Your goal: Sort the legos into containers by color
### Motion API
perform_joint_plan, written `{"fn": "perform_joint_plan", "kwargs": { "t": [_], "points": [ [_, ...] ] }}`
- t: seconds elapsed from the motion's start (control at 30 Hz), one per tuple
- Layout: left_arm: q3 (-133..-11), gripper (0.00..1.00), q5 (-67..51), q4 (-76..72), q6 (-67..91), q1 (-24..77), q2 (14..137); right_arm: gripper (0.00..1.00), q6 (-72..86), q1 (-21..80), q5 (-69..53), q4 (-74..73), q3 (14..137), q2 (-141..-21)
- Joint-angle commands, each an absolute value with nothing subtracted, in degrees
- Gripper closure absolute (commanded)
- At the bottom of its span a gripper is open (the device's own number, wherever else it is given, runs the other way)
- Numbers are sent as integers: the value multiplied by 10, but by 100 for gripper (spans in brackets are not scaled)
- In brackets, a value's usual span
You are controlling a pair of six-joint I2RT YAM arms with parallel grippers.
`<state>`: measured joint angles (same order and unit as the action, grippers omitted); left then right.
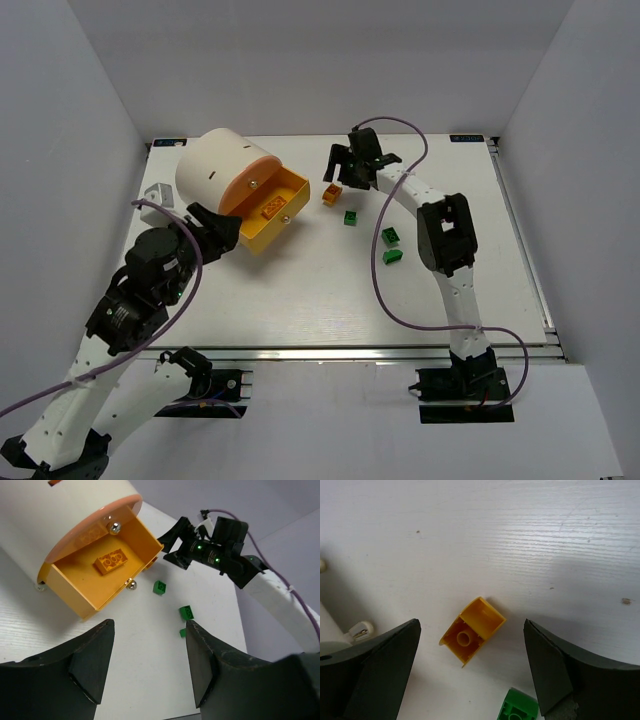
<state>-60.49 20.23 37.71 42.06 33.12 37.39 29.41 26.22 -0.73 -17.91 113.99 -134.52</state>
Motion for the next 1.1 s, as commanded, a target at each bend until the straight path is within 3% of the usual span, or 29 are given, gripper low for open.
{"fn": "perform_joint_plan", "kwargs": {
  "t": [0.0,0.4,0.77,0.93,1.07],
  "points": [
    [-620,31,205,394,425,333,399,11,307,272,51,-179,1162,-1356],
    [-571,31,174,351,438,333,413,34,318,290,39,-174,1105,-1341],
    [-560,31,173,352,446,333,396,78,270,279,18,-145,1074,-1297],
    [-535,32,160,335,459,333,380,98,147,266,6,-56,1013,-1223],
    [-505,32,145,316,480,333,371,100,34,265,-40,67,910,-1128]
  ]
}}
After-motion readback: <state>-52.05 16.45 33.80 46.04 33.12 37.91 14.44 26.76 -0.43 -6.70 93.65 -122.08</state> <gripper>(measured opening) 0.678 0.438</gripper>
